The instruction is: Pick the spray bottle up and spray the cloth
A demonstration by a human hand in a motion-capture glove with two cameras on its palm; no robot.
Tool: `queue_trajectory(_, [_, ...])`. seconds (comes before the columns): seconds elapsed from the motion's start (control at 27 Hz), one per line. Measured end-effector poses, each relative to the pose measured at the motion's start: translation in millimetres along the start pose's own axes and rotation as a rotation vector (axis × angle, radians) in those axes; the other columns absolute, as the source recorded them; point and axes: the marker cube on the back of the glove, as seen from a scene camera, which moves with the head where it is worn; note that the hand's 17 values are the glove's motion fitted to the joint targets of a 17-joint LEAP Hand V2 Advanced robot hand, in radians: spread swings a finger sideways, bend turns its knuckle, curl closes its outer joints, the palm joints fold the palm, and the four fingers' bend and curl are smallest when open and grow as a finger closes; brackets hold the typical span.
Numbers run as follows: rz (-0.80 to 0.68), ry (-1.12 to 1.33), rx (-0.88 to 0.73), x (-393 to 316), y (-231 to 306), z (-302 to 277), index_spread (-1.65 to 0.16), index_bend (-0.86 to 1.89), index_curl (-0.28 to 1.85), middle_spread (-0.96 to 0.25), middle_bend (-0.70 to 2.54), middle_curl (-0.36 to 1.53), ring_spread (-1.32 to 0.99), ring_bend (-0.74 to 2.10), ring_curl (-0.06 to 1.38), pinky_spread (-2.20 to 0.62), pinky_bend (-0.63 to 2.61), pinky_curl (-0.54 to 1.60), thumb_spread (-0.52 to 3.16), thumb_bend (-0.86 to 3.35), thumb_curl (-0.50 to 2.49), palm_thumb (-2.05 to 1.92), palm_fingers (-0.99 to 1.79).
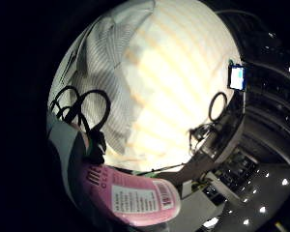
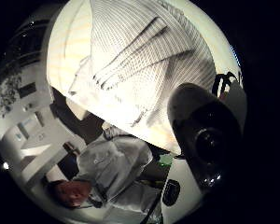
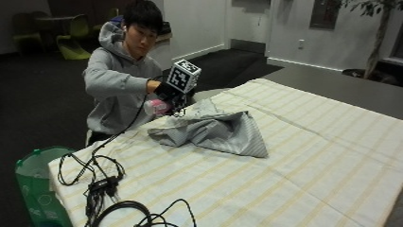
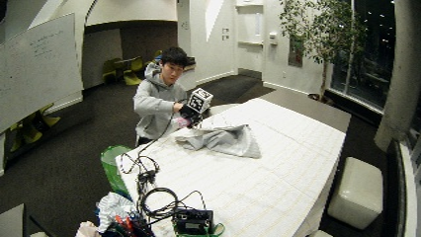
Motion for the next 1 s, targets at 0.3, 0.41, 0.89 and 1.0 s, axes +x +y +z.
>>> queue_trajectory(0.3, [-0.003, 0.013, 0.076, -4.2, 6.4, -49.6, -0.14, 0.48, 0.54, -0.05, 0.6, 0.5, -0.1, 0.69, 0.46, -0.17, 0.41, 0.41, 0.23, -0.03, 0.75, 0.93, 1.39])
queue_trajectory(0.41, [-0.01, 0.013, 0.089, -7.4, 3.6, -61.5, -0.14, 0.48, 0.54, -0.05, 0.6, 0.5, -0.1, 0.69, 0.46, -0.17, 0.41, 0.42, 0.23, -0.03, 0.76, 0.93, 1.39])
queue_trajectory(0.89, [-0.115, -0.023, 0.065, -46.4, -34.1, -31.1, -0.14, 0.48, 0.55, -0.05, 0.6, 0.5, -0.1, 0.69, 0.46, -0.17, 0.4, 0.42, 0.23, -0.03, 0.77, 0.92, 1.39])
queue_trajectory(1.0, [-0.16, -0.094, 0.103, -57.8, -36.3, -42.8, -0.14, 0.48, 0.55, -0.05, 0.6, 0.5, -0.1, 0.69, 0.46, -0.17, 0.4, 0.42, 0.23, -0.03, 0.77, 0.92, 1.39])
